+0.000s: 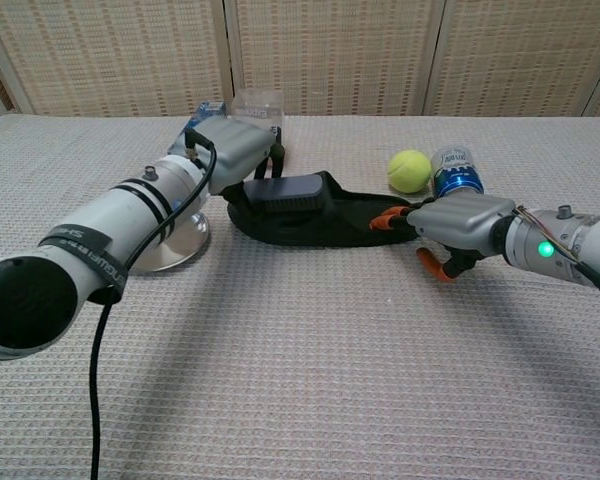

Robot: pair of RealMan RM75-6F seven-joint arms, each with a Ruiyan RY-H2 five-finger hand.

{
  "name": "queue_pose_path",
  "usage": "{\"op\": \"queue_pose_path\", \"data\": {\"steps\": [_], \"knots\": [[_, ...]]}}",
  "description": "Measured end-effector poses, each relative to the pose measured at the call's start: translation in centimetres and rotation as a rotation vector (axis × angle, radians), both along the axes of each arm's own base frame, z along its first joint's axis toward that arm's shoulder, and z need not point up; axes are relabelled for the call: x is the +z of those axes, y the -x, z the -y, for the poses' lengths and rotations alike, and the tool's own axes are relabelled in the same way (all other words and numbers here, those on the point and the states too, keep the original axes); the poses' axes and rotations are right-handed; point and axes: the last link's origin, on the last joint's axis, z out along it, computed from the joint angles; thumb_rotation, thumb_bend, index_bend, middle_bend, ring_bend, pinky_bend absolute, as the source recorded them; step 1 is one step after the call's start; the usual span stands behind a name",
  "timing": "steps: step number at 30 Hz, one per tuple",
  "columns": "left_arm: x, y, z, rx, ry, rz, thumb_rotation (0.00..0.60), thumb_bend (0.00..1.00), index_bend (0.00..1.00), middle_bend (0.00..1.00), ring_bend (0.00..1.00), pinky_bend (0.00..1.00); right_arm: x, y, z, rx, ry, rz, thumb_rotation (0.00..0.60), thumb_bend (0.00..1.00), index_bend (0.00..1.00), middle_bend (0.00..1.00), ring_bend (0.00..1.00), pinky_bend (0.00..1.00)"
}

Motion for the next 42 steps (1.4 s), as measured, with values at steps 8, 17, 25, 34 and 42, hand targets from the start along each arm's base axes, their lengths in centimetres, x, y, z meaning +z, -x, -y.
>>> {"op": "queue_pose_path", "data": {"steps": [8, 17, 25, 34, 42], "knots": [[-0.5, 0.3, -0.5, -0.028, -0.038, -0.044, 0.6, 0.39, 0.56, 0.6, 0.78, 0.99, 0.3, 0.0, 0.1, 0.003, 0.004, -0.002, 0.6, 0.74, 0.08, 0.01, 0.0, 0.0], [0.3, 3.0, -1.8, 0.046, -0.078, -0.108, 0.6, 0.41, 0.57, 0.6, 0.78, 0.99, 0.4, 0.1, 0.0, 0.0, 0.003, -0.005, 0.6, 0.74, 0.08, 0.01, 0.0, 0.0], [0.0, 1.2, -0.8, 0.005, -0.066, -0.044, 0.6, 0.41, 0.57, 0.6, 0.78, 0.99, 0.5, 0.2, 0.0, -0.004, 0.006, -0.007, 0.6, 0.74, 0.08, 0.01, 0.0, 0.0], [-1.6, 0.1, 0.3, -0.033, -0.058, -0.041, 0.6, 0.41, 0.57, 0.61, 0.78, 0.99, 0.6, 0.0, -0.2, -0.003, 0.003, -0.002, 0.6, 0.75, 0.08, 0.01, 0.0, 0.0], [-1.8, 0.8, -0.2, -0.058, -0.111, -0.103, 0.6, 0.41, 0.58, 0.62, 0.78, 0.99, 0.7, 0.2, -0.2, -0.009, 0.006, -0.006, 0.6, 0.75, 0.07, 0.01, 0.0, 0.0]]}}
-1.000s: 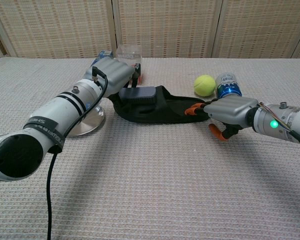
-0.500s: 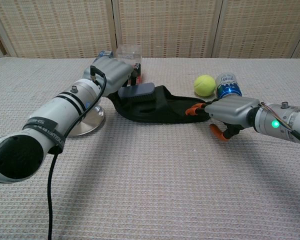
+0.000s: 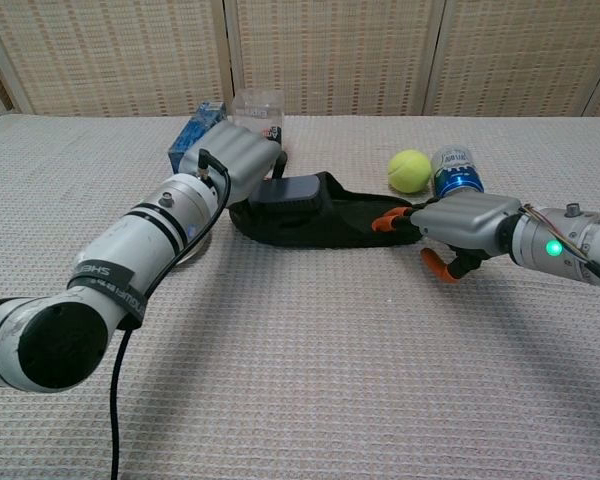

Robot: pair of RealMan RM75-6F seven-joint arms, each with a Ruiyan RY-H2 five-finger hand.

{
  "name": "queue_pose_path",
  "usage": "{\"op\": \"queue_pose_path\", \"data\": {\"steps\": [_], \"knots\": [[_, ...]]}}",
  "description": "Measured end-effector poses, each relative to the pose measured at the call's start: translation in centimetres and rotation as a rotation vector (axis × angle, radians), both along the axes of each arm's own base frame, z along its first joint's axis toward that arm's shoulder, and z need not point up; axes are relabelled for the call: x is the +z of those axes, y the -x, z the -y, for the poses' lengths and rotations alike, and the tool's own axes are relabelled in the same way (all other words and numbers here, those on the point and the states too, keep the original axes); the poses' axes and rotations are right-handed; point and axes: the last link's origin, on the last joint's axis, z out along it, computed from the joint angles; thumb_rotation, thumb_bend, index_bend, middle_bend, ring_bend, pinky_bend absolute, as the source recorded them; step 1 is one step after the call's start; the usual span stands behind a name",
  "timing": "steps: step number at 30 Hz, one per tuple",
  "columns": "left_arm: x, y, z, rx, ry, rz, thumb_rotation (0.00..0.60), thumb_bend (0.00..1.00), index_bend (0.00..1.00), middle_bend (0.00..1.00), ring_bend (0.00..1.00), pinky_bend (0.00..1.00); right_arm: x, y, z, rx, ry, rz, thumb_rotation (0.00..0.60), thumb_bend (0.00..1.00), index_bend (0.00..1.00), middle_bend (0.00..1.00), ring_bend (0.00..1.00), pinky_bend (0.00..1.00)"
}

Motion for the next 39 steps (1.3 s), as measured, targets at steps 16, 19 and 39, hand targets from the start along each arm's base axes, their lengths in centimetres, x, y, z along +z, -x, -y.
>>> {"op": "queue_pose_path", "data": {"steps": [16, 19, 39], "knots": [[1.7, 2.8, -0.9, 0.042, -0.031, -0.056, 0.6, 0.41, 0.58, 0.62, 0.78, 0.99, 1.6, -0.8, 0.1, 0.0, 0.027, 0.065, 0.6, 0.47, 0.0, 0.0, 0.0, 0.0], [2.1, 2.4, 0.2, 0.019, 0.0, -0.019, 0.6, 0.41, 0.58, 0.62, 0.78, 0.99, 2.8, -1.4, 0.2, 0.019, 0.06, 0.114, 0.6, 0.31, 0.0, 0.0, 0.0, 0.0], [4.9, 10.5, 2.4, 0.114, -0.012, -0.234, 0.6, 0.41, 0.49, 0.54, 0.78, 0.98, 11.6, -2.6, -1.7, 0.082, 0.187, 0.271, 0.6, 0.27, 0.0, 0.0, 0.0, 0.0]]}}
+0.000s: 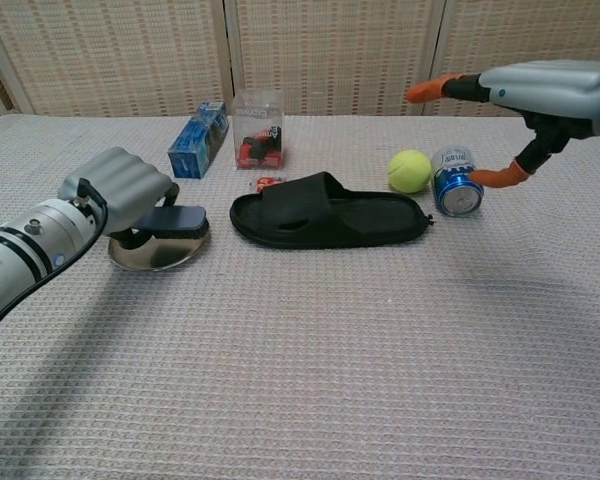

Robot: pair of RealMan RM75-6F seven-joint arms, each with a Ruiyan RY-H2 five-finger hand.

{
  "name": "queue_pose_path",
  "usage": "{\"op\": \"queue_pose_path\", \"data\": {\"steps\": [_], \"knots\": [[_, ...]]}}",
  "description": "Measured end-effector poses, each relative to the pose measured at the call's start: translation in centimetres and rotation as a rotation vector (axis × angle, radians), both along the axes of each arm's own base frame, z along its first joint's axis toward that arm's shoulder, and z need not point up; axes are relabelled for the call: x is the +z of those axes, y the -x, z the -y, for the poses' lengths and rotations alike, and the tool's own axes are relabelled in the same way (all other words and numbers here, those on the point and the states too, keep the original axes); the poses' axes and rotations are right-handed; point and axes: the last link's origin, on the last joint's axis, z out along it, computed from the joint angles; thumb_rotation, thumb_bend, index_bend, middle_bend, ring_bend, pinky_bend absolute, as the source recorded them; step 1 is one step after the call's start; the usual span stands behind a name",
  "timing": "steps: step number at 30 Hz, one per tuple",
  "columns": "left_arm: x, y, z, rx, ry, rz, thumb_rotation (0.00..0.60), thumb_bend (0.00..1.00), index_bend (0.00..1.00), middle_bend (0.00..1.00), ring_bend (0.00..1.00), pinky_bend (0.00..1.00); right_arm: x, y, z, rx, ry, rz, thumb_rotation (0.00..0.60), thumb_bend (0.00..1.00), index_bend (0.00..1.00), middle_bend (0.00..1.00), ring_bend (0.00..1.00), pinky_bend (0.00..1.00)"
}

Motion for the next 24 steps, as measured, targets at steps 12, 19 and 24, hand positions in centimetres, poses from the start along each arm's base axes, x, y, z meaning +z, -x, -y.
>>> {"op": "queue_pose_path", "data": {"steps": [12, 19, 24], "knots": [[0.1, 1.0, 0.2, 0.078, 0.005, -0.051, 0.6, 0.41, 0.14, 0.16, 0.76, 0.98, -0.1, 0.3, -0.3, -0.014, -0.006, -0.016, 0.6, 0.27, 0.0, 0.0, 0.0, 0.0], [0.4, 1.1, 0.2, 0.097, -0.02, -0.065, 0.6, 0.41, 0.11, 0.11, 0.75, 0.99, 0.4, 0.2, -0.6, -0.014, 0.003, -0.012, 0.6, 0.27, 0.0, 0.0, 0.0, 0.0], [1.6, -0.1, 1.3, 0.072, -0.027, 0.012, 0.6, 0.4, 0.08, 0.09, 0.62, 0.94, 2.0, 0.8, -1.5, -0.021, 0.043, 0.008, 0.6, 0.27, 0.0, 0.0, 0.0, 0.0]]}}
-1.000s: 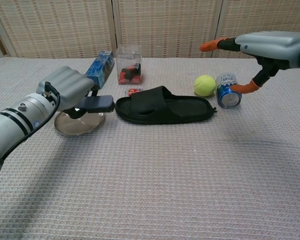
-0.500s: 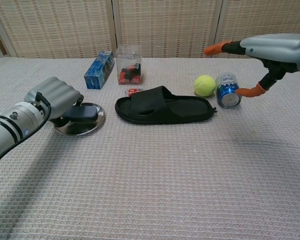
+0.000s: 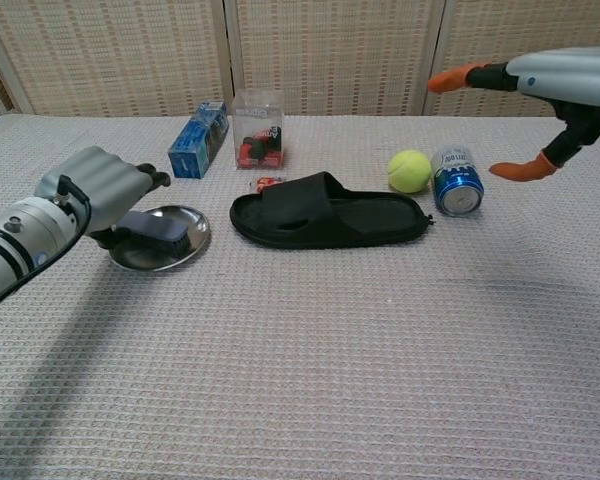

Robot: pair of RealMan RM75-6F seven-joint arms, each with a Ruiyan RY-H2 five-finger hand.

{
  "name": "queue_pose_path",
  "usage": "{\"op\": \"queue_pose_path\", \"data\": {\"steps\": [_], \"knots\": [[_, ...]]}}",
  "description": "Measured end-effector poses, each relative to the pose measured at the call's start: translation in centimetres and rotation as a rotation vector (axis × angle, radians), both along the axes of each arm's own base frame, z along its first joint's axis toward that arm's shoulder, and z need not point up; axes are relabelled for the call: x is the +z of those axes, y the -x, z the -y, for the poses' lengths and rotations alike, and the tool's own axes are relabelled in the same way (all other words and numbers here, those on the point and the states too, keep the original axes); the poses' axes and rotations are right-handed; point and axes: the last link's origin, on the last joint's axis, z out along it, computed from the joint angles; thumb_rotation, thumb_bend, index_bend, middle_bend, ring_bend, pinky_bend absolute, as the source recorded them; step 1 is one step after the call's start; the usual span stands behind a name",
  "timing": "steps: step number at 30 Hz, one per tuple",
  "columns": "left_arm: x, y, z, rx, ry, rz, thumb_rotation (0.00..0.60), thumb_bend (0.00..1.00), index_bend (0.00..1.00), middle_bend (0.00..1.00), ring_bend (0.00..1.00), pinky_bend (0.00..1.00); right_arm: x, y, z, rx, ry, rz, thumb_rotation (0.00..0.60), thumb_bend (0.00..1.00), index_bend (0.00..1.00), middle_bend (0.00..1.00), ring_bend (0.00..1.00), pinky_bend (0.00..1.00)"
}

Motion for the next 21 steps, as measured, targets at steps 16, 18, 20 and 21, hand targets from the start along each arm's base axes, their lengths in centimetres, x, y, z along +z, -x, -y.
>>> {"op": "queue_pose_path", "data": {"steps": [16, 18, 20, 21], "knots": [[14.2, 10.6, 16.0, 0.093, -0.11, 0.635, 0.6, 0.39, 0.0, 0.0, 0.0, 0.08, 7.5, 11.3, -14.7, -0.267, 0.269, -0.052, 0.6, 0.24, 0.0, 0.0, 0.0, 0.0], [15.9, 12.0, 18.5, 0.092, -0.158, 0.631, 0.6, 0.39, 0.0, 0.0, 0.0, 0.08, 8.1, 12.1, -16.5, -0.272, 0.312, -0.044, 0.6, 0.24, 0.0, 0.0, 0.0, 0.0], [17.1, 12.4, 20.1, 0.067, -0.181, 0.62, 0.6, 0.39, 0.0, 0.0, 0.0, 0.09, 8.0, 12.3, -17.4, -0.249, 0.31, -0.046, 0.6, 0.23, 0.0, 0.0, 0.0, 0.0], [17.4, 12.6, 20.4, 0.061, -0.183, 0.612, 0.6, 0.39, 0.0, 0.0, 0.0, 0.09, 7.7, 12.2, -17.8, -0.235, 0.296, -0.045, 0.6, 0.23, 0.0, 0.0, 0.0, 0.0]]}}
